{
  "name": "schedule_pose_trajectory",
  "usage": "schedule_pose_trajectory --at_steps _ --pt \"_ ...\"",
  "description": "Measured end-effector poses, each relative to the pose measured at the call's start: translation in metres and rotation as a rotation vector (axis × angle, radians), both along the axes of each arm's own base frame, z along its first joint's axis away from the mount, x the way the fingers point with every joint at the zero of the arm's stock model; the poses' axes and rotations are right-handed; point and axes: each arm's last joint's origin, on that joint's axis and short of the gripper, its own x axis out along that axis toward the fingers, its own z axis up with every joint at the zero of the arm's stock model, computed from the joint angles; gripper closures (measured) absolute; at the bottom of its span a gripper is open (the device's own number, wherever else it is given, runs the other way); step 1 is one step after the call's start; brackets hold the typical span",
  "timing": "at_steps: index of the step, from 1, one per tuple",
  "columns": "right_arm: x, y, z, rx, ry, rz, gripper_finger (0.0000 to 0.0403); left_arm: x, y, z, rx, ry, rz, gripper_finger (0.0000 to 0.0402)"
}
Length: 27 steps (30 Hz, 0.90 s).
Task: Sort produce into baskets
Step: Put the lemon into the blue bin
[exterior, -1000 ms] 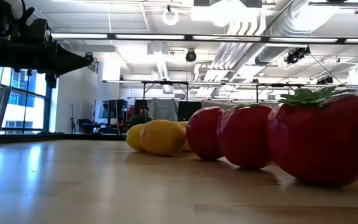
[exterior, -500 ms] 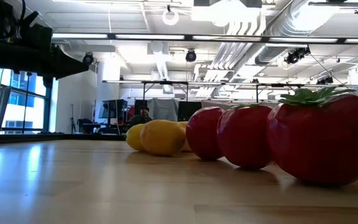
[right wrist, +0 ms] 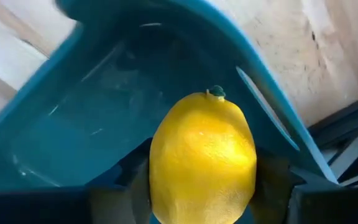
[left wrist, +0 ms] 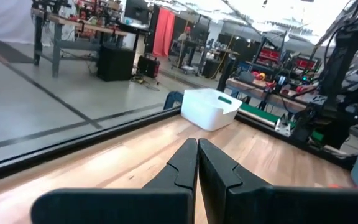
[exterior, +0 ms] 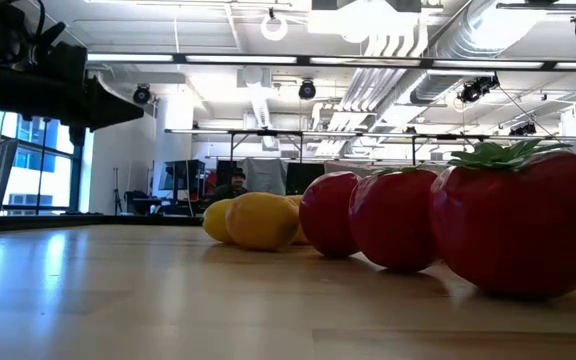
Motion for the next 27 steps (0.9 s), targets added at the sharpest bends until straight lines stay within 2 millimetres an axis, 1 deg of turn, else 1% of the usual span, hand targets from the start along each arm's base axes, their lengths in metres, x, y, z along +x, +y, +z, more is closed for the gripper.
schedule_pose_trajectory --at_steps 4,8,11,13,17,22,25,27 --pt "0.001 0.001 0.0 0.022 -0.004 0.012 0.0179 0.002 0.001 -0.003 -0.054 0.014 0.002 0.0401" --pt "0.0 0.004 0.001 0.082 0.043 0.015 0.0143 0.004 0.002 -0.006 -0.105 0.026 -0.007 0.0401" --pt "0.001 0.006 0.005 0.115 0.061 0.019 0.0124 0.006 0.001 -0.008 -0.116 0.041 -0.044 0.0402" --pt "0.003 0.008 0.011 0.14 0.06 0.04 0.0118 0.006 0.0 -0.008 -0.134 0.039 -0.083 0.0402" --pt "0.009 0.016 0.033 0.185 0.036 0.079 0.0117 0.008 -0.002 -0.009 -0.164 0.036 -0.172 0.0401" --pt "0.017 0.025 0.076 0.237 -0.016 0.101 0.0117 0.008 -0.004 -0.002 -0.154 0.066 -0.237 0.0401" --pt "0.025 0.03 0.102 0.278 -0.107 0.085 0.0117 0.008 -0.005 0.003 -0.161 0.07 -0.281 0.0401" --pt "0.035 0.031 0.117 0.279 -0.19 0.049 0.0117 0.008 -0.006 0.009 -0.158 0.063 -0.308 0.0401"
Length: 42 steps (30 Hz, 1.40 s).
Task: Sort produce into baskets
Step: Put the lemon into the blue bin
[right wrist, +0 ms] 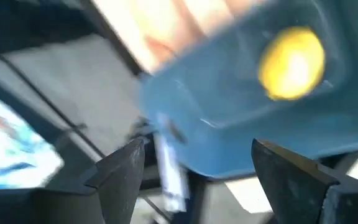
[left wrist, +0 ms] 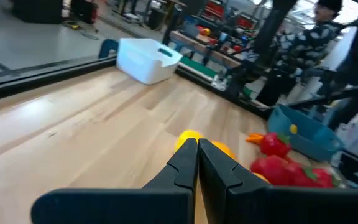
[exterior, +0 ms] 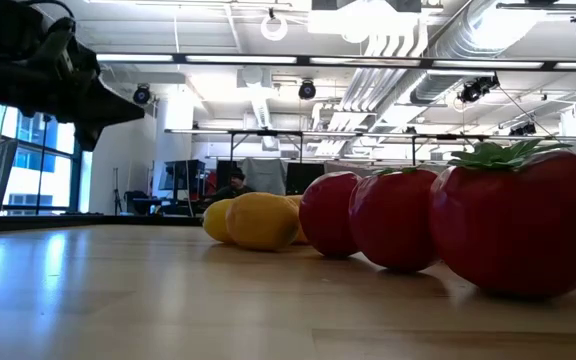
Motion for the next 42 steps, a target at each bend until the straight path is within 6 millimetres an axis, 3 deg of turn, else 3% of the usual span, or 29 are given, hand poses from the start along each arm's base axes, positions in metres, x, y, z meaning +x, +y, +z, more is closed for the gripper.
schedule_pose_trajectory --at_steps 5,12,18,24,30,36,42 --pt "0.037 -0.008 0.005 -0.092 -0.144 -0.103 0.0116 0.0 -0.001 0.013 0.046 0.011 -0.027 0.0401" --pt "0.106 -0.025 -0.028 -0.192 -0.339 -0.136 0.0116 0.002 0.0 0.018 0.034 0.059 -0.035 0.0402" --pt "0.153 -0.059 -0.053 -0.356 -0.447 -0.279 0.0116 0.004 0.0 0.024 0.018 0.1 -0.056 0.0402" --pt "0.197 -0.094 -0.071 -0.413 -0.608 -0.292 0.0116 0.006 0.001 0.023 0.0 0.116 -0.055 0.0401" --pt "0.22 -0.121 -0.092 -0.462 -0.583 -0.253 0.0116 0.008 0.002 0.021 -0.006 0.129 -0.056 0.0401" --pt "0.241 -0.129 -0.092 -0.491 -0.58 -0.213 0.0116 0.008 0.002 0.021 -0.008 0.133 -0.055 0.0401" --pt "0.249 -0.138 -0.095 -0.471 -0.413 -0.195 0.0116 0.008 0.002 0.02 -0.013 0.143 -0.056 0.0401"
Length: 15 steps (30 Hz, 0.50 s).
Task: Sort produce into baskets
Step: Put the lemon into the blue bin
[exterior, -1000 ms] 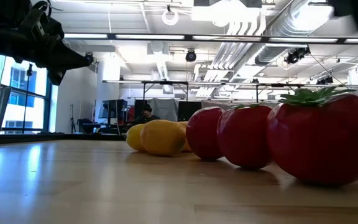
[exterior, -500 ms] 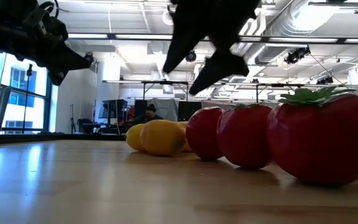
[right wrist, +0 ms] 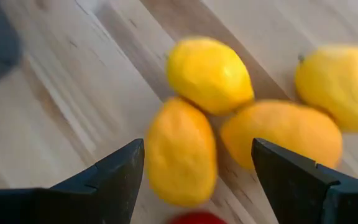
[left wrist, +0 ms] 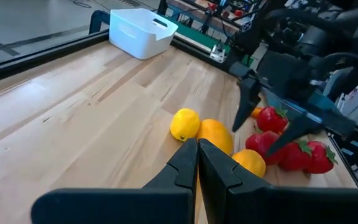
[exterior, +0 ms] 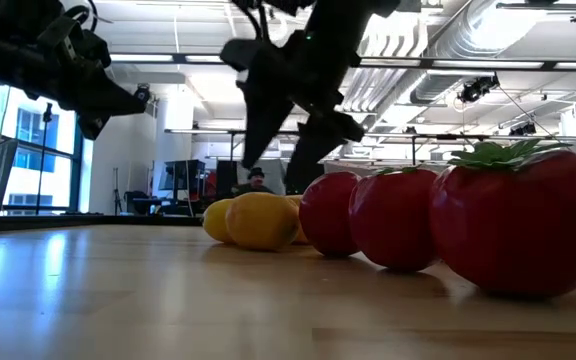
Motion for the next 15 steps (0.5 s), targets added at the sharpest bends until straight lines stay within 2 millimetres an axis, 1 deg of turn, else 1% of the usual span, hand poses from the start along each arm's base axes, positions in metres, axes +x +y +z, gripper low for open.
schedule_pose_trajectory --at_steps 2,6,8,11,15 --pt "-0.003 0.003 0.005 -0.005 0.056 0.038 0.0116 0.001 0.0 -0.002 -0.009 0.019 0.0 0.0401" --pt "-0.01 0.013 0.031 -0.032 0.109 0.073 0.0127 0.001 0.0 -0.008 -0.038 0.074 -0.007 0.0402" --pt "-0.013 0.017 0.039 -0.027 0.14 0.082 0.0138 0.002 0.0 -0.009 -0.05 0.089 -0.028 0.0402" --pt "-0.015 0.021 0.037 -0.006 0.161 0.071 0.015 0.005 0.0 -0.012 -0.064 0.11 -0.068 0.0402" --pt "-0.015 0.019 0.036 0.02 0.157 0.041 0.0153 0.008 0.001 -0.016 -0.072 0.144 -0.081 0.0401"
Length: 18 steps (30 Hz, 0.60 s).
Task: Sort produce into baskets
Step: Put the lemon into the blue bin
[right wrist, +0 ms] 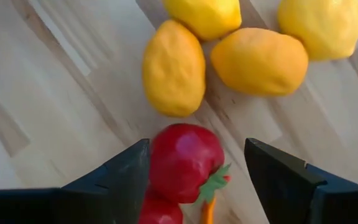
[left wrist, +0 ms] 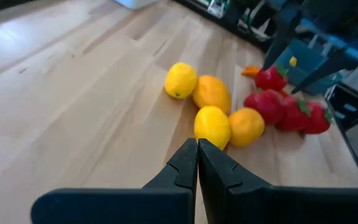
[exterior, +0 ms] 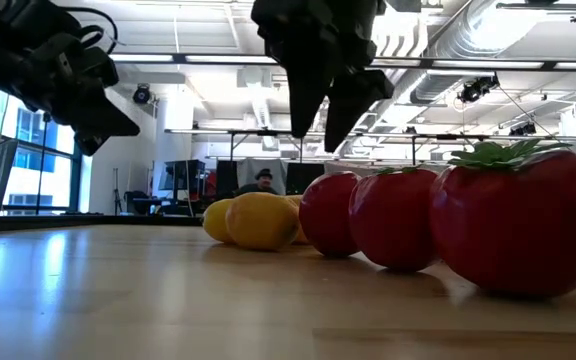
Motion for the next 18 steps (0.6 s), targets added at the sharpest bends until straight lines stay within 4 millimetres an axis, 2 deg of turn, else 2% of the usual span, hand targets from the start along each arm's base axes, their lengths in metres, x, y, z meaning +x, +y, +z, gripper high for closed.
schedule_pose_trajectory --at_steps 6,11,14,18 --pt "0.01 -0.015 0.002 0.034 -0.074 -0.027 0.0185 0.003 0.002 -0.004 -0.007 0.031 -0.002 0.0401" --pt "0.022 -0.014 -0.001 0.066 -0.161 0.014 0.0216 0.004 0.002 -0.003 -0.005 0.026 -0.002 0.0401" --pt "0.027 -0.012 -0.017 0.066 -0.13 0.002 0.02 0.004 0.002 -0.003 -0.005 0.026 -0.002 0.0402" --pt "0.032 -0.009 -0.036 0.045 -0.093 -0.018 0.0144 0.004 0.002 -0.003 -0.006 0.026 -0.001 0.0402"
